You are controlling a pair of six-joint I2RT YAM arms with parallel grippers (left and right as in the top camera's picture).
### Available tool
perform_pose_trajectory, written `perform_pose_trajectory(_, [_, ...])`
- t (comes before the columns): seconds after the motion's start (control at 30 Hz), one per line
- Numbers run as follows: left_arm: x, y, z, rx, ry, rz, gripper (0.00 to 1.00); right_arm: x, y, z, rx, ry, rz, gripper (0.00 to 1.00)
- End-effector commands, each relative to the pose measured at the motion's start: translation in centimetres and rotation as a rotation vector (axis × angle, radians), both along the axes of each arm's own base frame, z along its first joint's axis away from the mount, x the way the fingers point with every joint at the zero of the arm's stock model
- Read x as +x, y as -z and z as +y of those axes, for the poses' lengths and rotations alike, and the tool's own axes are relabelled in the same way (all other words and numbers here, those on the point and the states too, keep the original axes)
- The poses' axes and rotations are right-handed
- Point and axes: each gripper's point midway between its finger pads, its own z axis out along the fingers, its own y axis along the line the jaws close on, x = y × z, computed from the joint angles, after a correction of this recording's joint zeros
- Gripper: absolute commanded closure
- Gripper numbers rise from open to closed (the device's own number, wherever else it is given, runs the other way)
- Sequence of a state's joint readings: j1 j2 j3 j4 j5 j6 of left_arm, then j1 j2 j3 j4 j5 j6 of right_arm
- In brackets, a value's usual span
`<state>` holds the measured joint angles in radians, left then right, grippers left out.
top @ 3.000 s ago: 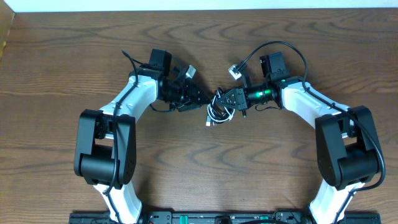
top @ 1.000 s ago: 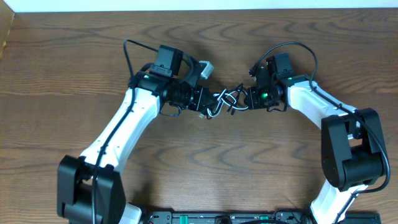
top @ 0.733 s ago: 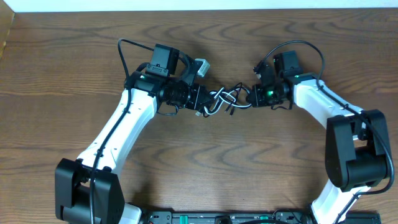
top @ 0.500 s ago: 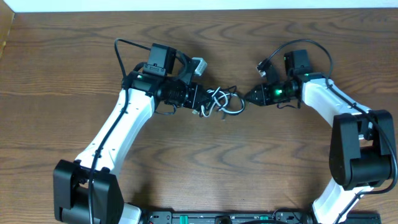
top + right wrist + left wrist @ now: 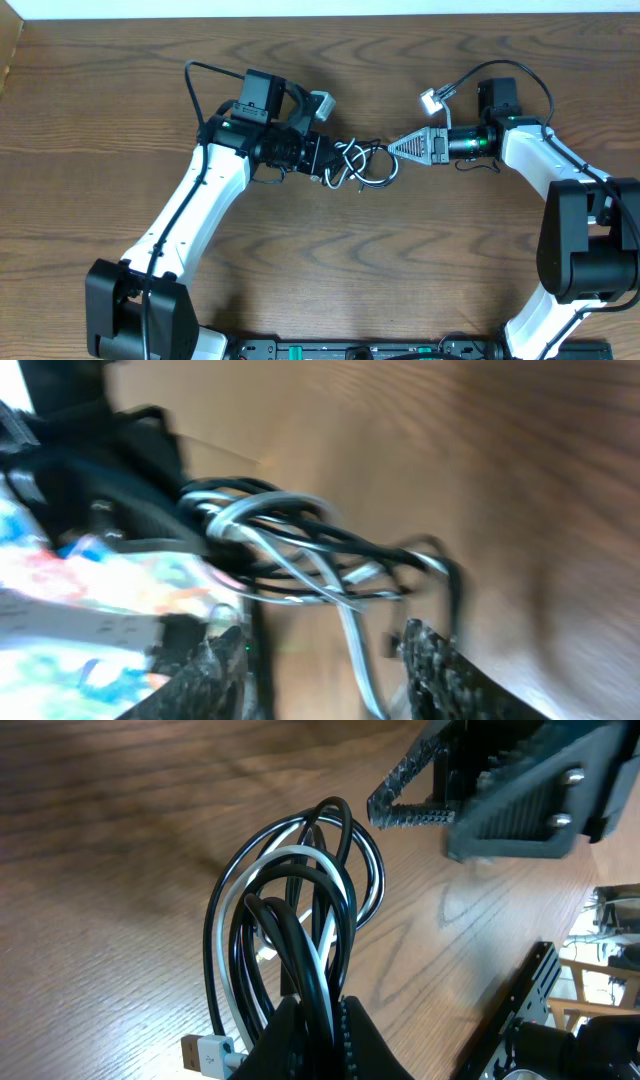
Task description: Untangle cables
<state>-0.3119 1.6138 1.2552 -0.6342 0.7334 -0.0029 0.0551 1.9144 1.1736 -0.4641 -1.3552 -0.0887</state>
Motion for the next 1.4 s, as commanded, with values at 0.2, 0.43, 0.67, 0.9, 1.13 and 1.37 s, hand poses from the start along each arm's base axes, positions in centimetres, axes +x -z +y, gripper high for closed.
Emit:
perform_pose_trajectory(0.2, [-0.8,-1.3,-2.7,-0.029,0.078,-0.063,0.93,-2.0,-2.8,2.7,0.129,-0.113,0.026,0.57])
perform_pose_trajectory(0.43, [-1.7,-1.4,-4.0,-0.031,0.119,-0.074,0.93,-1.5,-1.7,4.6,0.045,-0.087,0.142,0.60])
perform_pose_trajectory(0.67, [-1.9,-1.0,-4.6,0.007,0.124,-0.097,0.92,-1.2,-1.6,5.3,0.024,-0.075,0.180,0.67])
perform_pose_trajectory(0.9, [-1.1,-0.6,-4.0,0.053,0.092,-0.124,0.93,-1.0,-1.1,5.5,-0.002,-0.057,0.188,0.83])
perform_pose_trajectory(1.13, [-0.2,0.4,-2.7,0.147,0.040,-0.142,0.92,-0.9,-1.0,5.0,-0.003,-0.063,0.117,0.99])
perform_pose_trajectory(1.37, [-0.3,0.6,-2.4,0.163,0.034,-0.134,0.92,-0.1,0.4,3.2,-0.067,0.003,0.127,0.99])
